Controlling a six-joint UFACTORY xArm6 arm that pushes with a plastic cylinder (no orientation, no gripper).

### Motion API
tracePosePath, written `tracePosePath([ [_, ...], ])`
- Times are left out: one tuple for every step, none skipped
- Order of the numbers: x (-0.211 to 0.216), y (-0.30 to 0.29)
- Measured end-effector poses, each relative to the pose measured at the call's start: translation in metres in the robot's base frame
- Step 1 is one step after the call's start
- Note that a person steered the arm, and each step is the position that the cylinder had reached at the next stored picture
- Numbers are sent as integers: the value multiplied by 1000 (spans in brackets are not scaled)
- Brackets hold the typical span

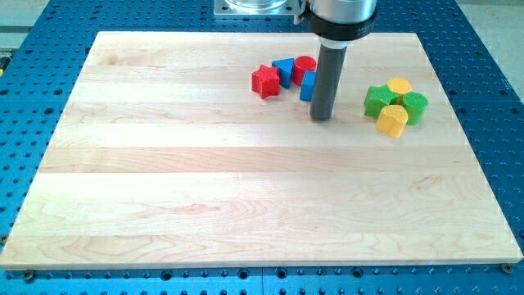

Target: Push the cube into the blue triangle

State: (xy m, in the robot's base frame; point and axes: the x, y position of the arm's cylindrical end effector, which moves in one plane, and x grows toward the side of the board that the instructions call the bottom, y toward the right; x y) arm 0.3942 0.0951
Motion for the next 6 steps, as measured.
tracePosePath([
  [-18, 0],
  [-31, 0],
  [-42, 2],
  [-45, 16],
  [-61, 17],
  [-78, 3],
])
